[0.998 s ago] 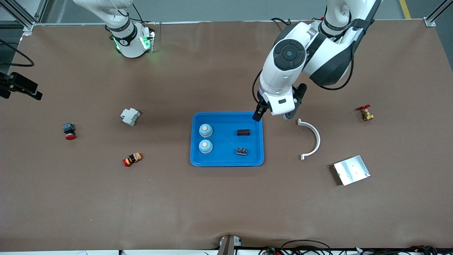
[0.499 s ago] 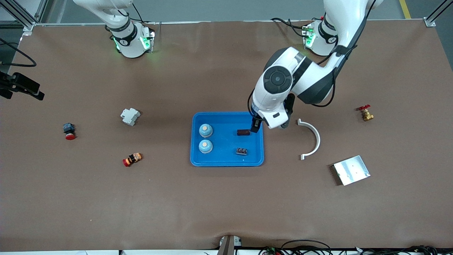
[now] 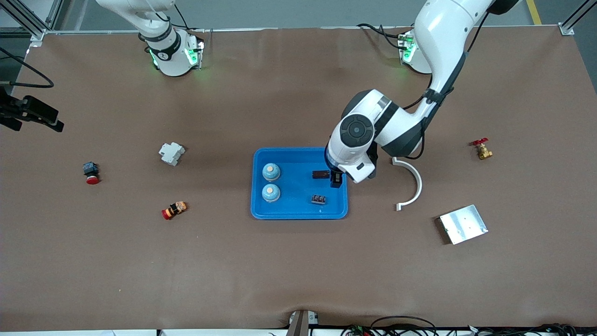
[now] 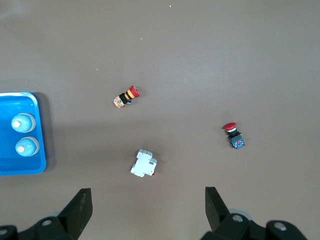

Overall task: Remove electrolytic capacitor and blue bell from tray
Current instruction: 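Lower the left gripper over a brown capacitor in the tray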

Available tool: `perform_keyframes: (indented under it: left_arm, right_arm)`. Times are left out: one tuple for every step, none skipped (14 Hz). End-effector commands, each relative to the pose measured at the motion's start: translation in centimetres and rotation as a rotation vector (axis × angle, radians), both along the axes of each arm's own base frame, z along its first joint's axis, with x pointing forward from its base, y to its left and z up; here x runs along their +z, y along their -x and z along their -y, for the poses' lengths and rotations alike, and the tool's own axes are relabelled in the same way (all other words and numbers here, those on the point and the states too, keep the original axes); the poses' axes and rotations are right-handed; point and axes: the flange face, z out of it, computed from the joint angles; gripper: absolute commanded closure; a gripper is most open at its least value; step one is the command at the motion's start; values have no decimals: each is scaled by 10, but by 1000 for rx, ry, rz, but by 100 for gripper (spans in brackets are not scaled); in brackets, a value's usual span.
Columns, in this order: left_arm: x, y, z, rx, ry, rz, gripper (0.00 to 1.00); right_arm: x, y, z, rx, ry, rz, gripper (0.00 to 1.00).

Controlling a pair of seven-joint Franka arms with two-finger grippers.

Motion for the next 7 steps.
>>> perform_keyframes:
  left_arm:
    - [-23, 7, 13, 19, -48, 28, 0]
    - [-28, 7, 13, 22, -56, 32, 0]
    - [-33, 9, 16, 19, -53, 32, 0]
    - [-38, 13, 21, 6, -55, 33, 0]
    - [-45, 13, 23, -11, -64, 46, 0]
    - [-50, 13, 26, -15, -57, 56, 0]
    - [-54, 17, 30, -20, -55, 53, 0]
  right_arm:
    - [-12, -1, -34, 44, -2, -26, 0]
    - [-24, -8, -48, 66, -6, -32, 0]
    - [-29, -12, -63, 86, -27, -28, 0]
    - [-32, -14, -71, 65, -49, -32, 0]
    - [-49, -21, -79, 26, -65, -66, 0]
    - [-64, -28, -90, 25, -78, -83, 0]
    - [-68, -31, -100, 39, -80, -74, 0]
